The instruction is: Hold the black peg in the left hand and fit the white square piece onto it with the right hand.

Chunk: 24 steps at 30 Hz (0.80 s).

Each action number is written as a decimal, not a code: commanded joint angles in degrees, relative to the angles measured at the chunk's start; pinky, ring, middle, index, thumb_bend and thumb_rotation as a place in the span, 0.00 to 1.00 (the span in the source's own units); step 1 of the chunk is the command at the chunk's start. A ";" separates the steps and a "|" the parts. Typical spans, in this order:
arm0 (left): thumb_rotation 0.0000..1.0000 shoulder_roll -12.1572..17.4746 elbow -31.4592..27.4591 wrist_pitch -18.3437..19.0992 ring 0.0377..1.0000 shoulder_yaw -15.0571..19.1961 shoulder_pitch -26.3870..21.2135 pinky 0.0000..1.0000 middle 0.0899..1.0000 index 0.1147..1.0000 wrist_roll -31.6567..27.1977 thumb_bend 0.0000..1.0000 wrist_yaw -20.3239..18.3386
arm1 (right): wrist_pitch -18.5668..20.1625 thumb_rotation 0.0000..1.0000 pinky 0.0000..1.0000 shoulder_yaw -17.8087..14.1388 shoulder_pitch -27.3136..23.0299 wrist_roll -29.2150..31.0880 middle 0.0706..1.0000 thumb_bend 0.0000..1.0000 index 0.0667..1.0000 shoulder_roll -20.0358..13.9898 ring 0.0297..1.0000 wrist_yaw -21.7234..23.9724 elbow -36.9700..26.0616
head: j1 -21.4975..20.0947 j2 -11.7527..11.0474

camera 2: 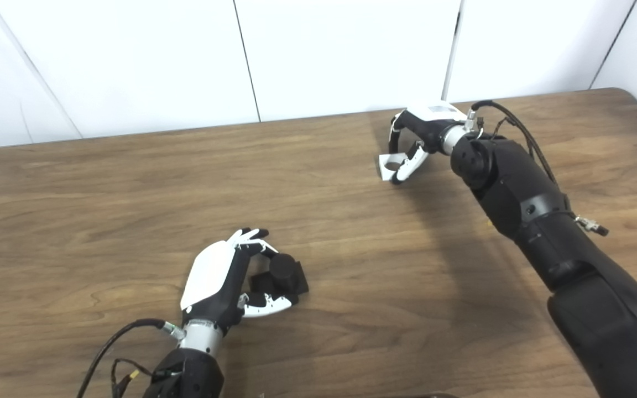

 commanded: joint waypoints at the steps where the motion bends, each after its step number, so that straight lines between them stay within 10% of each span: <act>1: 0.07 -0.22 0.13 0.08 0.96 -0.14 -0.18 0.88 0.87 0.42 -0.30 0.52 -1.15 | -0.25 0.14 1.00 -0.21 -2.42 -0.76 0.89 0.52 0.45 -1.12 0.98 -0.97 -0.76 | -0.06 0.00; 24: 0.07 -0.22 0.86 -0.06 0.96 -0.08 -0.61 0.90 0.87 0.42 -0.14 0.52 -0.96 | 1.02 0.14 1.00 -3.64 0.64 1.39 0.89 0.52 0.45 -2.49 0.99 1.53 -14.33 | -0.16 0.02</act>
